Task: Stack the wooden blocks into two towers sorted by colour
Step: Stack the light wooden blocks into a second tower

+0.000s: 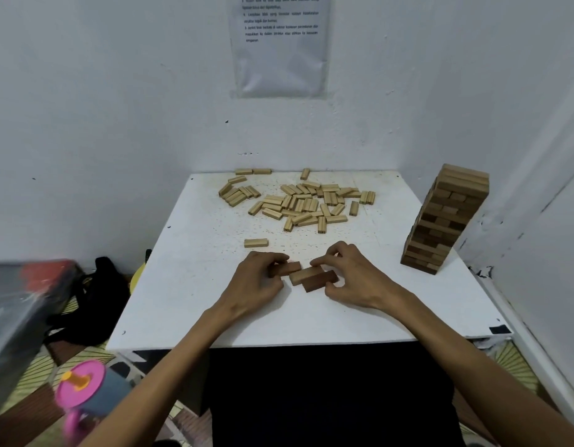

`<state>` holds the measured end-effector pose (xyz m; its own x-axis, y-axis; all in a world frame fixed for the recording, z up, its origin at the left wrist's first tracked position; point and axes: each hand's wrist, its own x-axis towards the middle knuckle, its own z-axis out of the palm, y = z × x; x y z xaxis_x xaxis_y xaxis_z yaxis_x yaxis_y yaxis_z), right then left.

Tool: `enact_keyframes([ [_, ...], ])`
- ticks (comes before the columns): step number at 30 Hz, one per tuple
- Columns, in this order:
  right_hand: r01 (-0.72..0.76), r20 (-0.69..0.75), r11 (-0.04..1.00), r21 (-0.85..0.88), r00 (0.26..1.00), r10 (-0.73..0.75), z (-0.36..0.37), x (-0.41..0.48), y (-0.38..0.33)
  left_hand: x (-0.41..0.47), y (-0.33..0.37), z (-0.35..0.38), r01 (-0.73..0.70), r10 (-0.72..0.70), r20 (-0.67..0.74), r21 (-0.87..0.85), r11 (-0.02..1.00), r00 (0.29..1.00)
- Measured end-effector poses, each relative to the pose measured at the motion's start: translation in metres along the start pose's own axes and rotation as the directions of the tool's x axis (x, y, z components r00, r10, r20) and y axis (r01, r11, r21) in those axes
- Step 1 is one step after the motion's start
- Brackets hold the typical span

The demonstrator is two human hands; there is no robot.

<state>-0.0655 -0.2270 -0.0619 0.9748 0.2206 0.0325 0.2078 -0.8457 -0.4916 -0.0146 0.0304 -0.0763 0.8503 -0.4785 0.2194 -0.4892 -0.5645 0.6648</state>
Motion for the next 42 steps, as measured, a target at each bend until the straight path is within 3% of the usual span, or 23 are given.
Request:
enact_keyframes([
  [7, -0.07, -0.231, 0.995, 0.07, 0.969, 0.084, 0.012, 0.002, 0.008, -0.001, -0.012, 0.004, -0.138, 0.132, 0.05, 0.14, 0.981, 0.99],
  [13, 0.032, -0.081, 0.992, 0.123, 0.996, -0.022, 0.011, -0.006, 0.013, 0.006, -0.018, 0.003, -0.142, 0.126, 0.113, 0.145, 0.979, 0.985],
  [17, 0.02, -0.035, 0.983, 0.183, 0.999, -0.013, 0.005, 0.002, 0.019, 0.019, -0.019, 0.004, -0.14, 0.126, 0.117, 0.117, 0.983, 0.985],
  [20, 0.006, -0.044, 0.969, 0.247, 0.999, 0.005, 0.004, 0.006, 0.023, 0.025, -0.018, 0.004, -0.158, 0.15, 0.118, 0.055, 0.986, 0.982],
  [42, 0.138, -0.14, 0.952, 0.274, 0.985, -0.103, 0.002, 0.016, 0.01, 0.04, -0.007, 0.003, -0.187, 0.202, 0.102, -0.138, 0.973, 0.974],
])
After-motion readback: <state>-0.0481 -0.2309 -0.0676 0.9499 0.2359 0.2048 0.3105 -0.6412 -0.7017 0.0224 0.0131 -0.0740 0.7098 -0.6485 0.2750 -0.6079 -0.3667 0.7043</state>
